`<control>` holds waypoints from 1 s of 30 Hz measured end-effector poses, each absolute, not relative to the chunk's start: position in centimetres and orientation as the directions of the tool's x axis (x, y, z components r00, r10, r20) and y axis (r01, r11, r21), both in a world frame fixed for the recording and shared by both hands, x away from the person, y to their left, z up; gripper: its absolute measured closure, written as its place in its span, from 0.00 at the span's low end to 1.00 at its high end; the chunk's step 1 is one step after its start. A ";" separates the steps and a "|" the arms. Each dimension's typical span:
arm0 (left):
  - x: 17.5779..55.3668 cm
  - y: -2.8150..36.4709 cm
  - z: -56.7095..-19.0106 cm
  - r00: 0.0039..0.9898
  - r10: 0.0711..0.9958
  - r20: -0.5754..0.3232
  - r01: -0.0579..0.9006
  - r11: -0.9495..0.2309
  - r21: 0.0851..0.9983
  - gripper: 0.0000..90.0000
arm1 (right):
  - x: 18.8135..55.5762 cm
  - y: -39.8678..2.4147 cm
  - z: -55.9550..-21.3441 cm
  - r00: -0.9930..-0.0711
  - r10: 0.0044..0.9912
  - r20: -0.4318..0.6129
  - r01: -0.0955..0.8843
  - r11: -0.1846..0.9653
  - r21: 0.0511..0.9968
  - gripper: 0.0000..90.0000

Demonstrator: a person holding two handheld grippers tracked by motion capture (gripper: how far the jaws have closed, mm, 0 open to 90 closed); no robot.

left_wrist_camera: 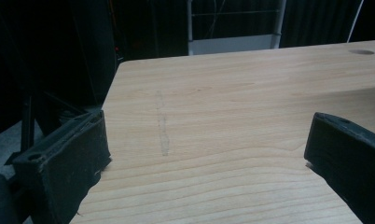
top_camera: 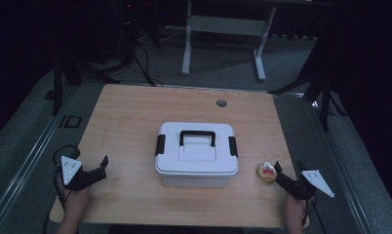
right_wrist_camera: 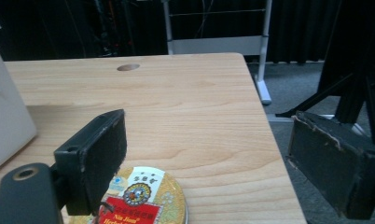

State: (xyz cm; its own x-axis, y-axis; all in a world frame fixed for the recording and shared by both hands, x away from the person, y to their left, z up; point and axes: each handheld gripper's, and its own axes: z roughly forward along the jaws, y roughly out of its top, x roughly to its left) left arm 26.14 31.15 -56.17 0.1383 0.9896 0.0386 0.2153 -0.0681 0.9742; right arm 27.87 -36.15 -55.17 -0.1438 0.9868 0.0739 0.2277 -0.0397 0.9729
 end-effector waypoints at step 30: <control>27.9 35.4 -55.2 0.496 0.868 -0.017 0.538 -0.291 0.791 0.02 | 28.2 -35.8 -55.3 -0.253 0.964 0.085 0.267 -0.015 0.964 0.13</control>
State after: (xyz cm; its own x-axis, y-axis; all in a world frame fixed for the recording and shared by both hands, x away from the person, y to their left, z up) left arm 27.86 35.39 -55.20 0.4959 0.8682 -0.0172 0.5376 -0.2914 0.7913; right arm 28.22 -35.80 -55.32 -0.2526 0.9639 0.0846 0.2672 -0.0145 0.9635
